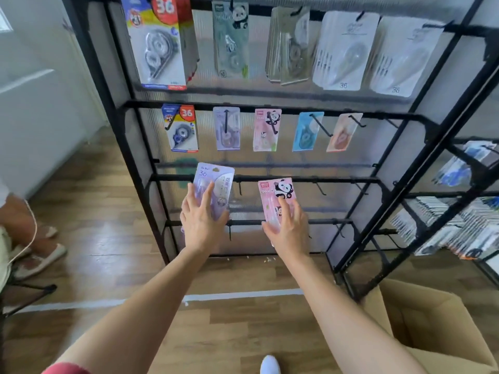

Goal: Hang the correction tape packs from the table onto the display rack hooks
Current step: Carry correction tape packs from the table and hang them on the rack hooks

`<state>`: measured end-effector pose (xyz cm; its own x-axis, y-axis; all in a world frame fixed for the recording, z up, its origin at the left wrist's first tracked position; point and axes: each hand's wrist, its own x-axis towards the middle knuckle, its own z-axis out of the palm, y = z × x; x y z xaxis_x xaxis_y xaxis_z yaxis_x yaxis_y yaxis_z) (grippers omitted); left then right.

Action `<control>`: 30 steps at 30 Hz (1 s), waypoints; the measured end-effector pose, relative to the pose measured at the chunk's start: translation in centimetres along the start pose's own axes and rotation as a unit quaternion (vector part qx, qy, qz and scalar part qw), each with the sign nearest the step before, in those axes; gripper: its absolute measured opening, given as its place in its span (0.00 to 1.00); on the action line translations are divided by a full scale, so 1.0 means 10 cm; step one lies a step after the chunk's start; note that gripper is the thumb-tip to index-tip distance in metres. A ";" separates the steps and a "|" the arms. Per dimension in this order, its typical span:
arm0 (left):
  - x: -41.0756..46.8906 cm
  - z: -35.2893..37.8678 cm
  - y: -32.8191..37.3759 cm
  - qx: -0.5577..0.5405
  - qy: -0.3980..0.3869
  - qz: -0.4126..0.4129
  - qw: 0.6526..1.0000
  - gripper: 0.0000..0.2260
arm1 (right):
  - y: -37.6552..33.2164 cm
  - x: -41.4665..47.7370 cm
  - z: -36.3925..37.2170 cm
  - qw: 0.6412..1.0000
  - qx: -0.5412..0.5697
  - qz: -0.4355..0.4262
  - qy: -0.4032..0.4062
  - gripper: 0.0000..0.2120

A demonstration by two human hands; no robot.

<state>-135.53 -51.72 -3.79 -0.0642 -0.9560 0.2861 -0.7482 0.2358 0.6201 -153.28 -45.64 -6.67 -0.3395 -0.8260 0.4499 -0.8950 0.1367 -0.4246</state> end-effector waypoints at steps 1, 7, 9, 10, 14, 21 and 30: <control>0.09 0.05 0.04 -0.002 0.009 -0.001 1.000 0.33 | 0.06 0.11 0.04 1.000 0.000 -0.006 0.001 0.32; 0.61 0.29 0.34 -0.007 0.051 -0.022 0.998 0.33 | 0.41 0.75 0.20 0.998 0.035 -0.056 0.011 0.31; 0.76 0.35 0.44 0.001 0.064 -0.026 0.998 0.32 | 0.50 0.90 0.23 0.997 0.037 -0.065 0.003 0.31; 0.81 0.38 0.47 0.003 0.070 -0.028 0.997 0.32 | 0.54 0.97 0.25 0.997 0.037 -0.071 -0.002 0.31; 0.97 0.50 0.53 0.010 0.079 -0.034 0.996 0.32 | 0.70 1.14 0.33 0.995 0.043 -0.085 -0.015 0.31; 1.12 0.60 0.48 0.012 0.083 -0.051 0.995 0.32 | 0.80 1.29 0.44 0.995 0.048 -0.088 -0.018 0.31; 1.49 0.69 0.36 0.015 0.017 -0.036 0.999 0.34 | 0.65 1.42 0.59 0.997 0.051 -0.062 -0.002 0.32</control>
<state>-143.76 -66.32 -2.31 0.0117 -0.9639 0.2660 -0.7690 0.1614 0.6186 -162.20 -59.70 -7.73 -0.2266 -0.8350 0.5014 -0.8958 -0.0234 -0.4438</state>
